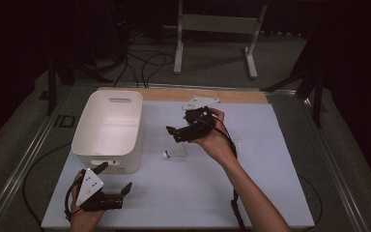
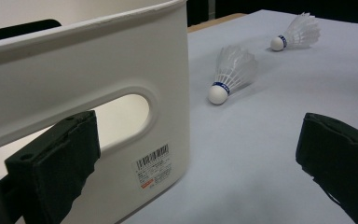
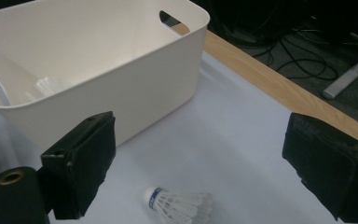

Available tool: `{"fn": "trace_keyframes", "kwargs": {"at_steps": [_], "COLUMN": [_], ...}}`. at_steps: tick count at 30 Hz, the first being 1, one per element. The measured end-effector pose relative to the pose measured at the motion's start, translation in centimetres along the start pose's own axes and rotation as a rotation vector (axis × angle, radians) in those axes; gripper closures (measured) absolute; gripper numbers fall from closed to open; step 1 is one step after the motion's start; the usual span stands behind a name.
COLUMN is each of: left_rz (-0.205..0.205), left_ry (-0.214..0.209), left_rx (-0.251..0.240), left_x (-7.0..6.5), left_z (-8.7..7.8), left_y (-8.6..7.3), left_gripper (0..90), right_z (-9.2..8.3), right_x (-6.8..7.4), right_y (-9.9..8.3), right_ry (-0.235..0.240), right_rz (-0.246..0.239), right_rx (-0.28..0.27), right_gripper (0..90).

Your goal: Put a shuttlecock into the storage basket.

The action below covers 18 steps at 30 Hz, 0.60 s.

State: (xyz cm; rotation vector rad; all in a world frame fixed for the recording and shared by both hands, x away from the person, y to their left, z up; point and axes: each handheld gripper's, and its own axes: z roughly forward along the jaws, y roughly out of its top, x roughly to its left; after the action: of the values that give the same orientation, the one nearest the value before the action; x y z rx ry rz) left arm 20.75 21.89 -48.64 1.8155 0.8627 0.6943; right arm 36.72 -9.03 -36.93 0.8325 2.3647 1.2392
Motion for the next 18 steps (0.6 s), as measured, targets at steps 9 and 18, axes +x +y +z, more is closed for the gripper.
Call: {"fn": "trace_keyframes", "kwargs": {"at_steps": [9, 18], "left_rz": [0.0, 0.0], "left_ry": [0.001, 0.0], "left_rx": [0.0, 0.0], "left_x": [0.0, 0.0], "left_z": [0.0, 0.0], "left_y": [0.0, 0.0], "left_gripper": [0.4, 0.4], "right_z": [-0.1, -0.4], "right_x": [-0.4, -0.9], "right_y": [-0.6, -1.1], "right_ry": [-0.01, -0.021], "right_rz": [0.004, 0.02], "right_rx": [0.004, 0.008], "right_gripper": [9.5, 9.5]}}
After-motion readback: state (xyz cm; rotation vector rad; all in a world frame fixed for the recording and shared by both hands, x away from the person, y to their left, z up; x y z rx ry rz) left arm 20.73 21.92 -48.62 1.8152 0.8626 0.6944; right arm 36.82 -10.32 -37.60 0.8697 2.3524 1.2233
